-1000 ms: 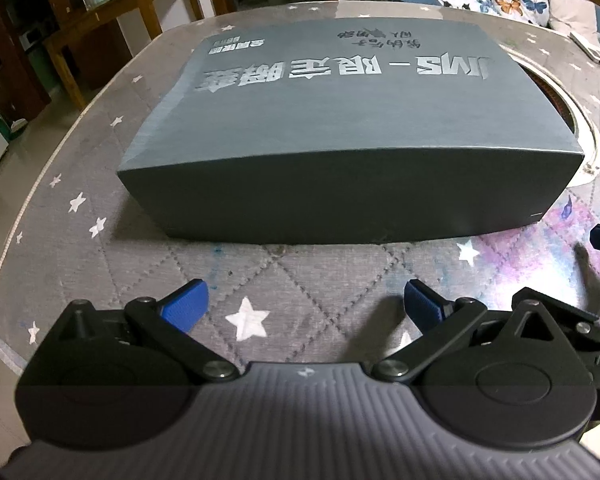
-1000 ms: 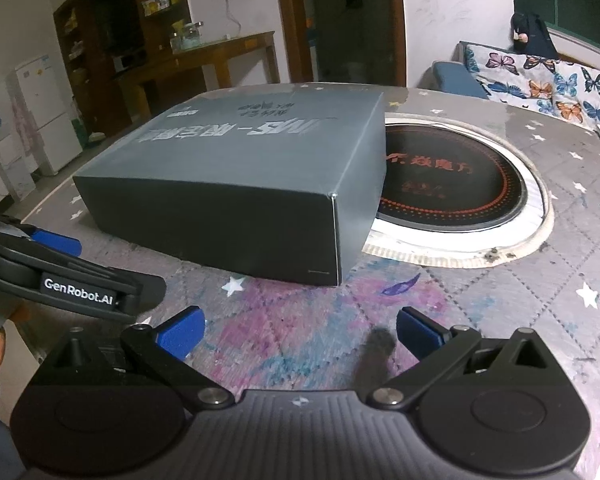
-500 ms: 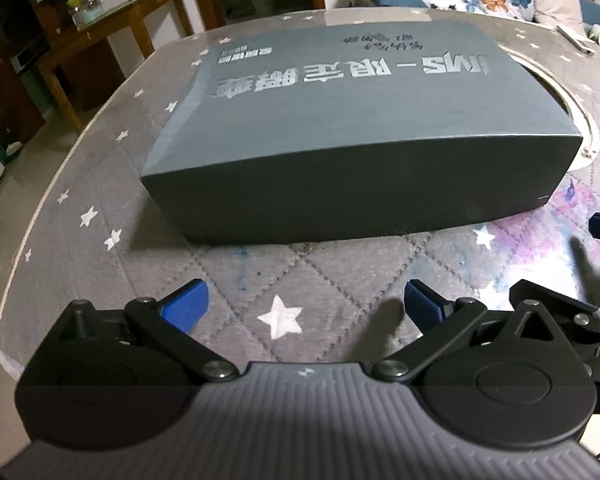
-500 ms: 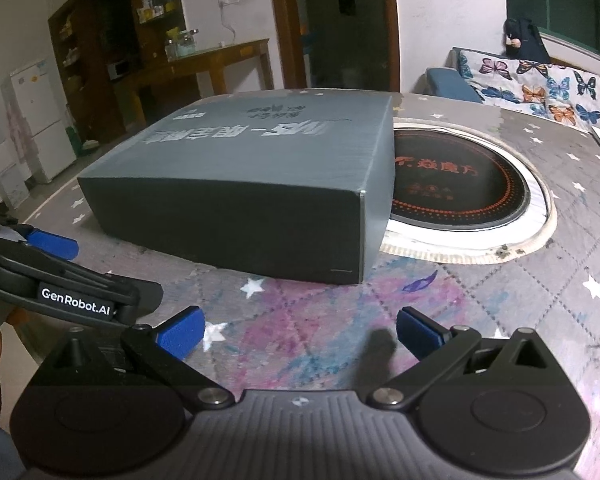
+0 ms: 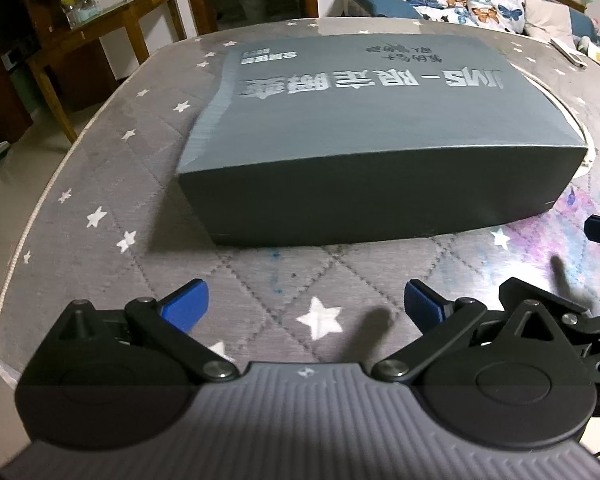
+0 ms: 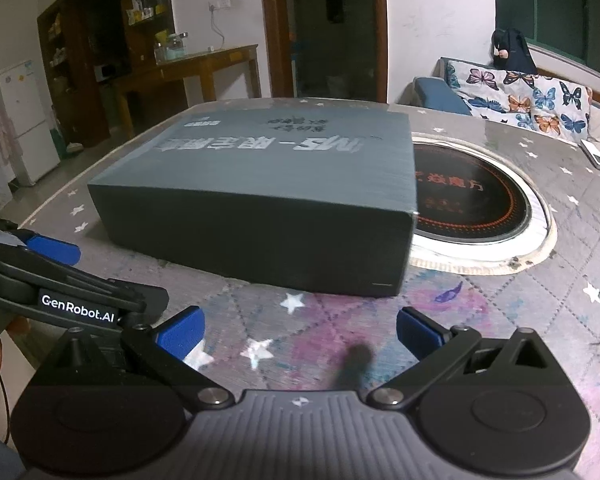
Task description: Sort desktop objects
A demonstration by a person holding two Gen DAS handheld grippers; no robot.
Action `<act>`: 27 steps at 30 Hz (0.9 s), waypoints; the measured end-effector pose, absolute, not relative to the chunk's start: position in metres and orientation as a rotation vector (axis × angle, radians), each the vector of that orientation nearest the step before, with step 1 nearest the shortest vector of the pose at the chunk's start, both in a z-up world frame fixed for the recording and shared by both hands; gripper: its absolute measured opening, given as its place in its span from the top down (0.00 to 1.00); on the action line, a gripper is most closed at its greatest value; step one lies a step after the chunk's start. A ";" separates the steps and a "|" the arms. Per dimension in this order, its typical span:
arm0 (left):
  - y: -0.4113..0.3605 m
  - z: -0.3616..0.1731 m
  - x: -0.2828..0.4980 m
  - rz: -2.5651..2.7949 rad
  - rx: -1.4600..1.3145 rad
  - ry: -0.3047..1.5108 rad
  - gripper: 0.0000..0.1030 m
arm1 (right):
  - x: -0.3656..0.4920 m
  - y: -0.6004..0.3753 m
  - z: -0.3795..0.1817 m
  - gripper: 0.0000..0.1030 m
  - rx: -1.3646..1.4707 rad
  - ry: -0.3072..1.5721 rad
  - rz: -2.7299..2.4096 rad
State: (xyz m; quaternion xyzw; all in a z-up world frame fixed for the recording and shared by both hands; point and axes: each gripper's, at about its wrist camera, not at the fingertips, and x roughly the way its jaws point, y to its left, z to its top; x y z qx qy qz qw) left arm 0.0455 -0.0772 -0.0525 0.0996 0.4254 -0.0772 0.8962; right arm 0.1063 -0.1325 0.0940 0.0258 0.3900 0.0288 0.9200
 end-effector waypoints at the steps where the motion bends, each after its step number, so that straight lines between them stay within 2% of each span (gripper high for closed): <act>1: -0.075 -0.052 0.046 -0.158 0.201 0.882 0.00 | 0.107 -0.130 0.095 0.00 0.052 0.800 0.058; 27: -0.059 -0.056 0.048 -0.069 0.199 0.910 0.00 | 0.114 -0.103 0.095 0.00 0.020 0.800 0.097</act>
